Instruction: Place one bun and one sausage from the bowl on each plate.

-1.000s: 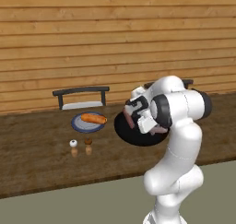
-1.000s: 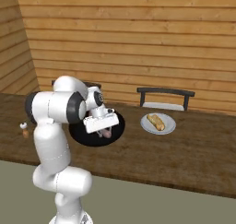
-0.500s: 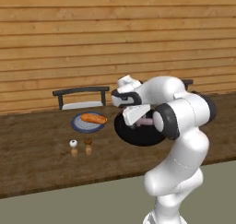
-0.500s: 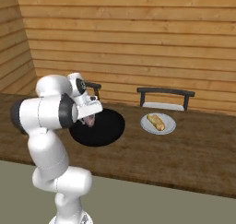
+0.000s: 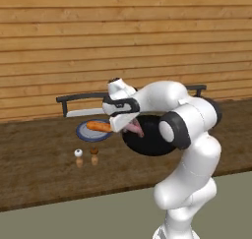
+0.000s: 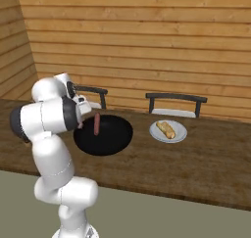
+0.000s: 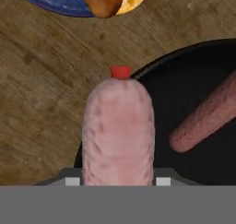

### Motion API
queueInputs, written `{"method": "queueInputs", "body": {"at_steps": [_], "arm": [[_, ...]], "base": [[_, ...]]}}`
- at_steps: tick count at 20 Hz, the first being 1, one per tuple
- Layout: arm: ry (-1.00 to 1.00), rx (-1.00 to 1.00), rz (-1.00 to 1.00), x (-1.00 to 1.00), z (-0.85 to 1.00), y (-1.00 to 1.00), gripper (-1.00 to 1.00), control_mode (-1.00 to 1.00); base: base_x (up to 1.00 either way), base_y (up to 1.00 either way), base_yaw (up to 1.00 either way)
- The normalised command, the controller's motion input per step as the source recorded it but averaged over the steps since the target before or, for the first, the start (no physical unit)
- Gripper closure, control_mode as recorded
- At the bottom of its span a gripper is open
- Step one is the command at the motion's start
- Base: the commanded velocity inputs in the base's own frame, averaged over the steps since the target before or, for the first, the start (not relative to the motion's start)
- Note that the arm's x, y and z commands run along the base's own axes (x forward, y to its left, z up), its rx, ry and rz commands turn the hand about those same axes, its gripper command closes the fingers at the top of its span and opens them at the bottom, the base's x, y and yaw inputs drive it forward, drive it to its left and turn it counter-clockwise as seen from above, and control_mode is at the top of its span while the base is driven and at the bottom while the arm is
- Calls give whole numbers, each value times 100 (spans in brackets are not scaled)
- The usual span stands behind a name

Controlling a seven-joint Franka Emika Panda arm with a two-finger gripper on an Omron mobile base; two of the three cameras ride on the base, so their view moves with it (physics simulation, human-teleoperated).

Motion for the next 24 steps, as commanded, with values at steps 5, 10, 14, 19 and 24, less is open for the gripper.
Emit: {"method": "queueInputs", "body": {"at_steps": [5,10,14,19,24], "arm": [[-7,9,12,76,0,77,100,-100],[-1,4,13,64,-21,69,100,-100],[1,0,8,41,-34,48,100,-100],[0,0,2,15,-43,16,100,-100],[-11,0,0,-74,-20,0,100,-100]], "base": [[0,0,0],[0,0,0],[0,0,0],[0,0,0],[0,0,0]]}}
